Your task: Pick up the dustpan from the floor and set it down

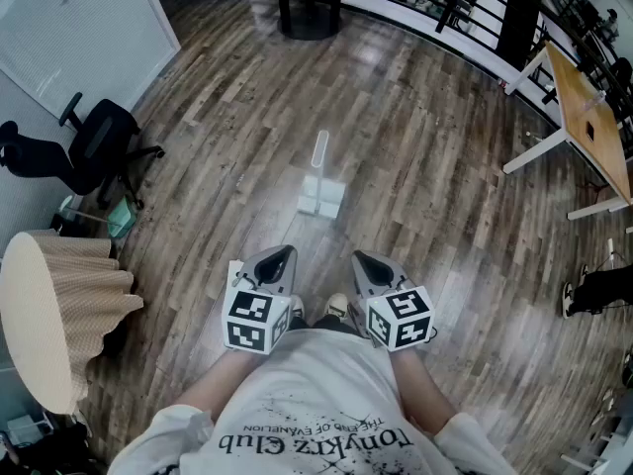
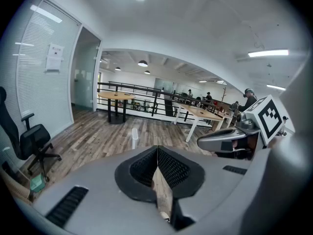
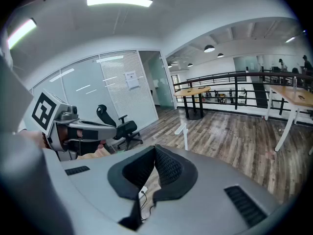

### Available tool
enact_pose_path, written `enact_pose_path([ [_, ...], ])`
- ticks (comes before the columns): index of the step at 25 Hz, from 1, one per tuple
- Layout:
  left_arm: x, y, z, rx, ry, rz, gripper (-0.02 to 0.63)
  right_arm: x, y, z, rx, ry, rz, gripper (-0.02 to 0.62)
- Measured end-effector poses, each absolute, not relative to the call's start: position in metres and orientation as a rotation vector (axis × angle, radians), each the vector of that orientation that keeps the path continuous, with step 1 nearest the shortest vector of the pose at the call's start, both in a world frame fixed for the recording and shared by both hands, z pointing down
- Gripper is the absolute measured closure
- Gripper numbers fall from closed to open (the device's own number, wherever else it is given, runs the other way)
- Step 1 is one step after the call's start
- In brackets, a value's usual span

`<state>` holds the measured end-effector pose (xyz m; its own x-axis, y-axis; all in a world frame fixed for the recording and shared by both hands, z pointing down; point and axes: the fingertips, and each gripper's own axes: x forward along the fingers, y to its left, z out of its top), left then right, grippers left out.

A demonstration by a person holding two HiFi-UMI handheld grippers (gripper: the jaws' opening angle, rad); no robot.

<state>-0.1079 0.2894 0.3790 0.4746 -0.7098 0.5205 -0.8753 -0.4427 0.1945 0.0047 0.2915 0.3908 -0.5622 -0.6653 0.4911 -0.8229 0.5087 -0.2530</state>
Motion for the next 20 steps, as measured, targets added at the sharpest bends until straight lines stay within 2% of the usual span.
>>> enact_pose_path([
  [20,-0.126,0.285,0.384,2.288,-1.295,0.524,0.581,-0.01,0.283,0.391,1.273,-2.409,0.646,0.569],
])
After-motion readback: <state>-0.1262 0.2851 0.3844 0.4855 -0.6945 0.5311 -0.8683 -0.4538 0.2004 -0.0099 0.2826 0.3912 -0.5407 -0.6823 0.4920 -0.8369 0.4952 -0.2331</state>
